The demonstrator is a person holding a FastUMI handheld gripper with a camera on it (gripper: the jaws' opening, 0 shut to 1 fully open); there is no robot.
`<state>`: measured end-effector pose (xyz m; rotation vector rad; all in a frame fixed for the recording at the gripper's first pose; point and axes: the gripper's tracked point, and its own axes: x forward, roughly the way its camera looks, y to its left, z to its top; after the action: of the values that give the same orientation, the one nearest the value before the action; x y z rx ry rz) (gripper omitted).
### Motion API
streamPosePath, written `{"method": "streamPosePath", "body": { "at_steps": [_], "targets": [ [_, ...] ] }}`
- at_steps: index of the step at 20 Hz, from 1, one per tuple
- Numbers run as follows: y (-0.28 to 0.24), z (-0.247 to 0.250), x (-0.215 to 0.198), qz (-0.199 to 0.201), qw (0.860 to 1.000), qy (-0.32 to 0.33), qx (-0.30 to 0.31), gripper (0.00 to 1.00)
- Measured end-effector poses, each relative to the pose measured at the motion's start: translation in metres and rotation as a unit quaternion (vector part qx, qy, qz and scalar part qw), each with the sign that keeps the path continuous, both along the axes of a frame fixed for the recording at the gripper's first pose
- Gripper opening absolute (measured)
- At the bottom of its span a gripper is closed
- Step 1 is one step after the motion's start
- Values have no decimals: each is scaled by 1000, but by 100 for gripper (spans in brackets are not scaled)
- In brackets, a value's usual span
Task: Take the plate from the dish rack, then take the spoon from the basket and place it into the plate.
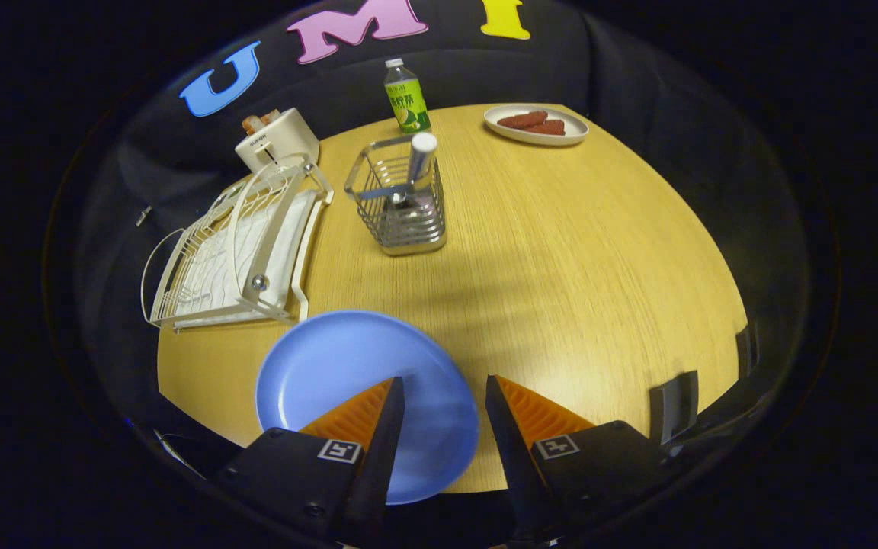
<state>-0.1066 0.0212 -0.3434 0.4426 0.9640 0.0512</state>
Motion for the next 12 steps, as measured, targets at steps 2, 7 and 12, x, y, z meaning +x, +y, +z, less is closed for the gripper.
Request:
{"method": "streamPosePath", "body": {
  "at_steps": [2,7,12],
  "targets": [
    [-12,25,20,1,999,-48,-18,67],
    [-35,74,65,26,991,-120,-60,67],
    [-38,76,98,52,989,-122,-71,66]
  ]
}}
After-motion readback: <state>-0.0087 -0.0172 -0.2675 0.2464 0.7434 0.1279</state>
